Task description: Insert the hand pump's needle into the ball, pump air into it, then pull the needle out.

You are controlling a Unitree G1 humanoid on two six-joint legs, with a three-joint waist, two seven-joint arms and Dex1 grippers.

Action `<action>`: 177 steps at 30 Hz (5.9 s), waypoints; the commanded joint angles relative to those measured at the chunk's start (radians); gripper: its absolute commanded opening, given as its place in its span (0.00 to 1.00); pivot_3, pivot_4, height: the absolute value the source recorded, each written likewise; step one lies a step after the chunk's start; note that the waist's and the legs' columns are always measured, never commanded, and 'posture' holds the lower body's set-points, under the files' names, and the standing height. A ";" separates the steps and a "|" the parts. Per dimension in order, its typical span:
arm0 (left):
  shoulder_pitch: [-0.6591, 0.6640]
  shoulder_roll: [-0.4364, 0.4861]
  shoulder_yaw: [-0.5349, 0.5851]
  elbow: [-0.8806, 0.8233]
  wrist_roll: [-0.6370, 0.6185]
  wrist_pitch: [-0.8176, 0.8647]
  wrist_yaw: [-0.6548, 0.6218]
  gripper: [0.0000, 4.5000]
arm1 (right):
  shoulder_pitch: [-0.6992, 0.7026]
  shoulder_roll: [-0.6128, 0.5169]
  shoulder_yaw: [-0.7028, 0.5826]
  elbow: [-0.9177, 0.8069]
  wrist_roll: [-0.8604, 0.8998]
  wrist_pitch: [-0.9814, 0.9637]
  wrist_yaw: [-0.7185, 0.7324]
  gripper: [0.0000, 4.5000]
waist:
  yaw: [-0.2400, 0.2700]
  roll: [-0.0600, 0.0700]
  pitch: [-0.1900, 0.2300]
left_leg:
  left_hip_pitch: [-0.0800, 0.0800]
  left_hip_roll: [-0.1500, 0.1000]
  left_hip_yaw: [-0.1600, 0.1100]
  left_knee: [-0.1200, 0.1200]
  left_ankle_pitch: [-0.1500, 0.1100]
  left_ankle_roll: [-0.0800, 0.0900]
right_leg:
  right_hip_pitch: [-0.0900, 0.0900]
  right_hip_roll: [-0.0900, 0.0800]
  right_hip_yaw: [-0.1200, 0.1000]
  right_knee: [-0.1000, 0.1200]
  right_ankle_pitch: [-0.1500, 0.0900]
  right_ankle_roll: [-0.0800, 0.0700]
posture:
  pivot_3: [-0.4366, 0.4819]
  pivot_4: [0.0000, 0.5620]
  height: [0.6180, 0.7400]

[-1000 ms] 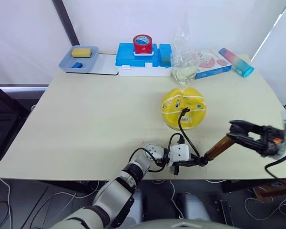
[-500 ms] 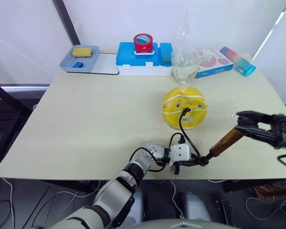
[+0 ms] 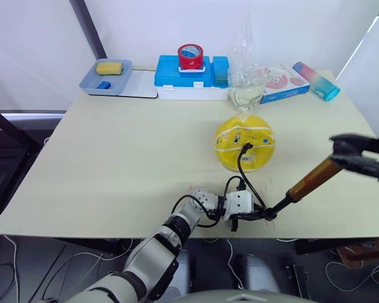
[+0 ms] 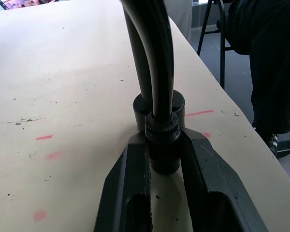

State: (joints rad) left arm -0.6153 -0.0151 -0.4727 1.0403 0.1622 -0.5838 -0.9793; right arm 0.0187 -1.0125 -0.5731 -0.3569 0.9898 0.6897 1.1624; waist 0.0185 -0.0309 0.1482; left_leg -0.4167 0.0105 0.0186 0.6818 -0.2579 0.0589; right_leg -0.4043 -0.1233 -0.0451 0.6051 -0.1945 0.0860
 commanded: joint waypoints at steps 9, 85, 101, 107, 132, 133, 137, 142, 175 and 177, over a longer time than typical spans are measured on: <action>0.035 0.044 -0.031 0.075 0.070 0.050 0.002 0.08 | 0.097 0.146 0.233 0.085 -0.303 -0.301 0.027 0.44 | 0.001 -0.001 -0.001 | 0.000 0.000 0.000 0.001 0.000 0.000 | 0.000 0.000 0.000 0.000 0.000 0.001 | 0.48 0.27 1.00; 0.025 0.040 -0.031 0.089 0.072 0.047 0.008 0.08 | -0.006 -0.082 -0.089 0.005 0.040 0.097 0.057 0.44 | 0.006 0.003 0.005 | -0.002 0.000 0.000 0.000 0.001 0.002 | -0.001 -0.001 -0.001 -0.001 0.002 -0.001 | 0.48 0.27 1.00; 0.024 0.036 -0.031 0.089 0.068 0.051 0.017 0.08 | 0.094 0.155 0.230 0.055 -0.304 -0.303 0.028 0.44 | 0.006 -0.002 0.002 | 0.000 0.000 0.000 0.001 0.000 0.000 | 0.000 0.000 -0.001 0.000 0.001 0.000 | 0.48 0.27 1.00; 0.027 0.035 -0.032 0.089 0.068 0.050 0.017 0.08 | 0.048 0.095 0.095 0.018 -0.174 -0.227 0.037 0.44 | 0.009 0.002 0.004 | 0.000 0.000 0.000 0.001 0.000 0.000 | 0.000 -0.001 -0.001 0.000 0.001 0.000 | 0.48 0.27 1.00; 0.029 0.029 -0.035 0.093 0.071 0.049 0.016 0.08 | 0.034 -0.007 0.020 0.021 -0.103 -0.048 0.054 0.44 | 0.018 0.001 0.005 | 0.000 0.001 0.001 0.001 0.001 0.002 | 0.000 0.000 -0.001 0.000 0.001 0.000 | 0.48 0.27 1.00; 0.028 0.028 -0.035 0.094 0.070 0.050 0.018 0.08 | 0.044 0.023 0.046 0.029 -0.134 -0.085 0.047 0.44 | 0.018 -0.001 0.003 | 0.000 0.001 0.001 0.001 0.001 0.001 | 0.000 0.000 -0.001 0.000 0.001 0.000 | 0.48 0.27 1.00; 0.027 0.030 -0.035 0.098 0.071 0.049 0.021 0.08 | 0.101 0.131 0.173 0.060 -0.277 -0.244 0.043 0.44 | 0.018 -0.004 0.001 | 0.001 0.001 0.000 0.001 0.000 -0.001 | 0.000 0.003 0.001 0.000 0.001 0.000 | 0.48 0.27 1.00; 0.031 0.030 -0.038 0.097 0.074 0.047 0.024 0.08 | 0.114 0.217 0.263 0.092 -0.380 -0.377 0.019 0.44 | 0.016 -0.002 0.000 | 0.000 0.000 -0.001 0.001 0.000 0.000 | 0.001 0.005 0.005 0.000 0.001 0.000 | 0.48 0.27 1.00; 0.027 0.026 -0.036 0.110 0.077 0.047 0.017 0.08 | 0.045 -0.046 -0.046 -0.033 -0.055 -0.005 0.040 0.44 | 0.019 0.003 0.002 | 0.000 0.000 -0.002 0.001 -0.001 -0.002 | 0.002 0.007 0.008 -0.002 0.001 0.000 | 0.48 0.27 1.00; 0.027 0.027 -0.036 0.110 0.077 0.048 0.019 0.08 | 0.067 -0.011 0.031 -0.027 -0.134 -0.074 0.040 0.44 | 0.018 0.001 0.001 | 0.001 0.000 -0.001 0.001 -0.001 -0.002 | 0.002 0.007 0.009 -0.002 0.001 0.000 | 0.48 0.27 1.00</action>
State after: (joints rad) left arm -0.6222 -0.0323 -0.4811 1.0622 0.1694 -0.5890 -0.9628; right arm 0.0685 -1.0422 -0.5940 -0.3914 0.9504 0.6680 1.2119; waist 0.0367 -0.0297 0.1494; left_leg -0.4162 0.0105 0.0172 0.6828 -0.2589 0.0567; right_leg -0.4026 -0.1161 -0.0365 0.6034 -0.1933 0.0860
